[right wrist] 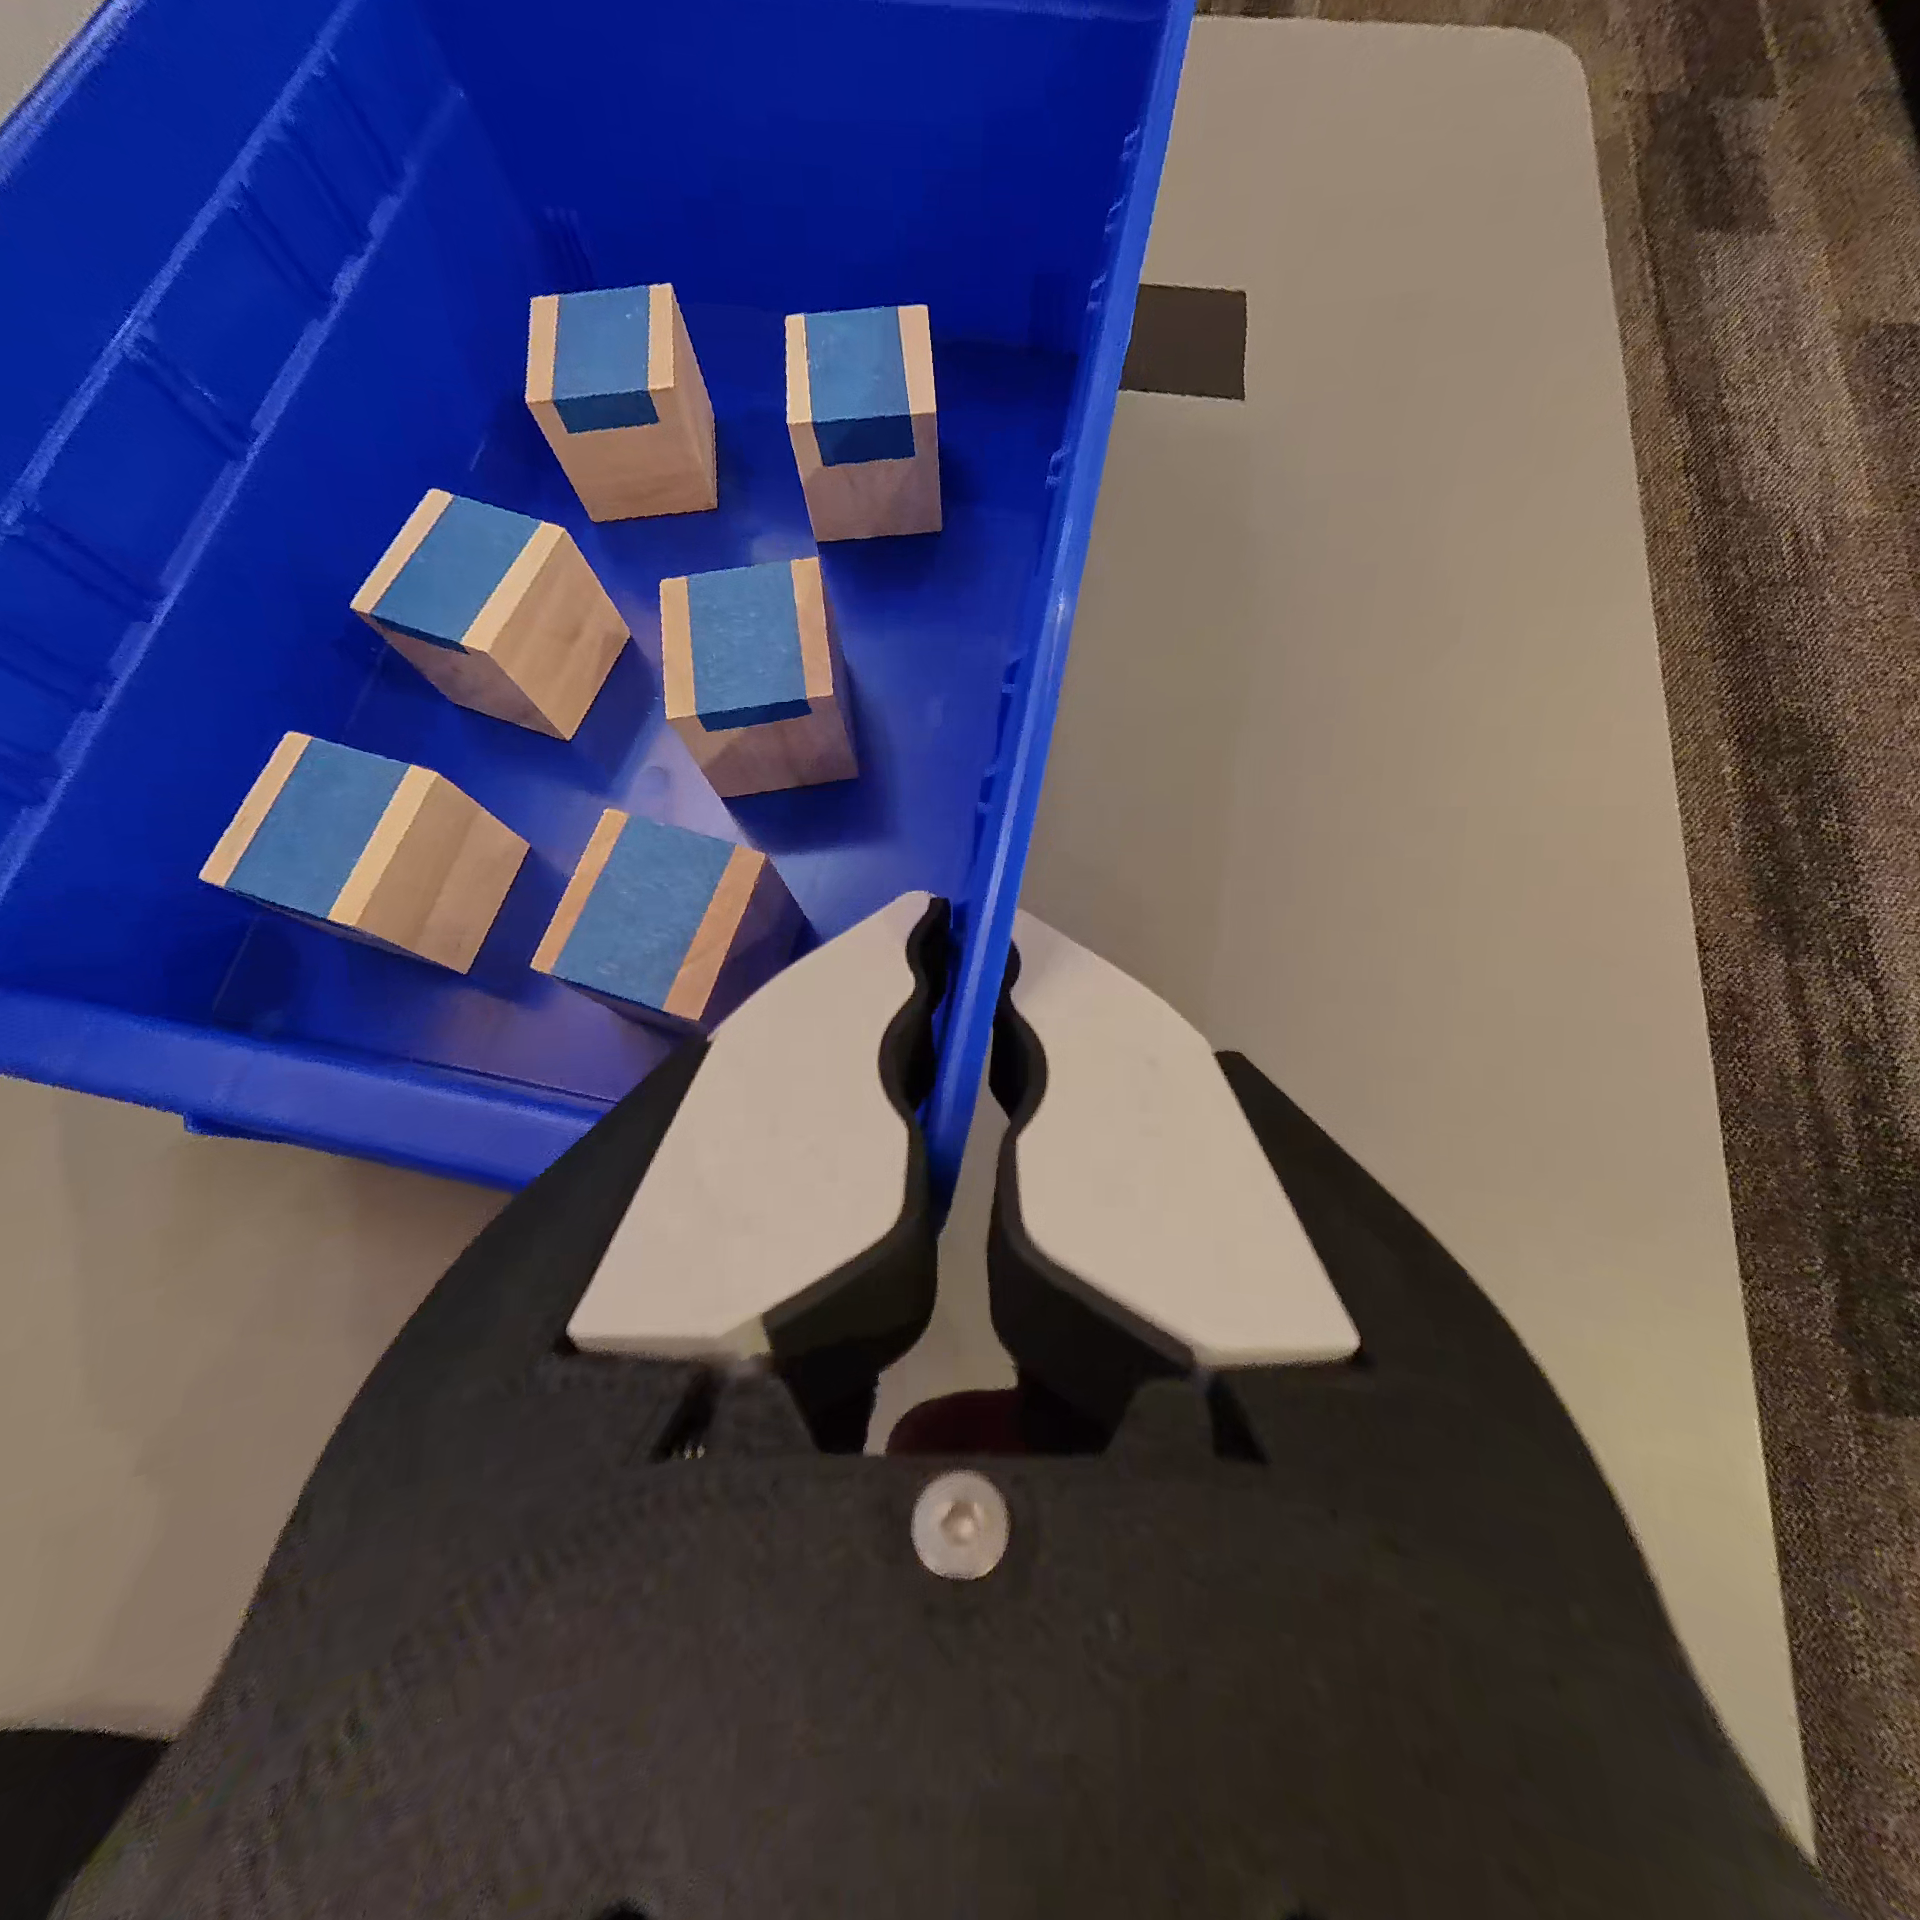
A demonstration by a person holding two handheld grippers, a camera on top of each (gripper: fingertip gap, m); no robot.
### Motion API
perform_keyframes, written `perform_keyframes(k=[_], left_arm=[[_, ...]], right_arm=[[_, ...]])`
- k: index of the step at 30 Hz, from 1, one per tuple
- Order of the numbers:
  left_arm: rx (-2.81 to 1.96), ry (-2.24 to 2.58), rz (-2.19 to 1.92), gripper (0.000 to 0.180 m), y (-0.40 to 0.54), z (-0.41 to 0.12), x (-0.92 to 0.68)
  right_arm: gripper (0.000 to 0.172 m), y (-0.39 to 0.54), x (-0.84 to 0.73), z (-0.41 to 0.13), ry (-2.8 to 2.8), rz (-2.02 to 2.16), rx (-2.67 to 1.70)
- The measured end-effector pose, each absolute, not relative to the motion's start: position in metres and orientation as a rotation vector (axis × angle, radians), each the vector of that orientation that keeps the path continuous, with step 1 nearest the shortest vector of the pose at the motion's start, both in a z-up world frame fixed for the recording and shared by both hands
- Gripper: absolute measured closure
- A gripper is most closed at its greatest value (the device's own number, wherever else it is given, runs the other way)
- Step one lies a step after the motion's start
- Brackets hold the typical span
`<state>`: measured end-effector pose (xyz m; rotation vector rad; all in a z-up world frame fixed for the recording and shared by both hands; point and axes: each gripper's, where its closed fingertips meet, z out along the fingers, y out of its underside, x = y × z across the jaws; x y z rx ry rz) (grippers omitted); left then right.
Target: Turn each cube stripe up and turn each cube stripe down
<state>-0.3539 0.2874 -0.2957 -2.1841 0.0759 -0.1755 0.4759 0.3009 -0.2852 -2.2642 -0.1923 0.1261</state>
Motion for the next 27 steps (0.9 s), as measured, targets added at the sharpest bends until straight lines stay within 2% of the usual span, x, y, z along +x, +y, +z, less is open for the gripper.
perform_keyframes(k=[11, 27], left_arm=[[-2.215, 0.145, -0.091, 0.175, 0.272, -0.264, -0.367], [-2.145, 0.023, -0.034, 0.175, 0.177, -0.226, -0.414]], right_arm=[[0.166, 0.285, 0.482, -0.270, -0.298, 0.160, -2.404], [0.166, 0.203, 0.461, -0.234, -0.674, 0.269, -2.523]])
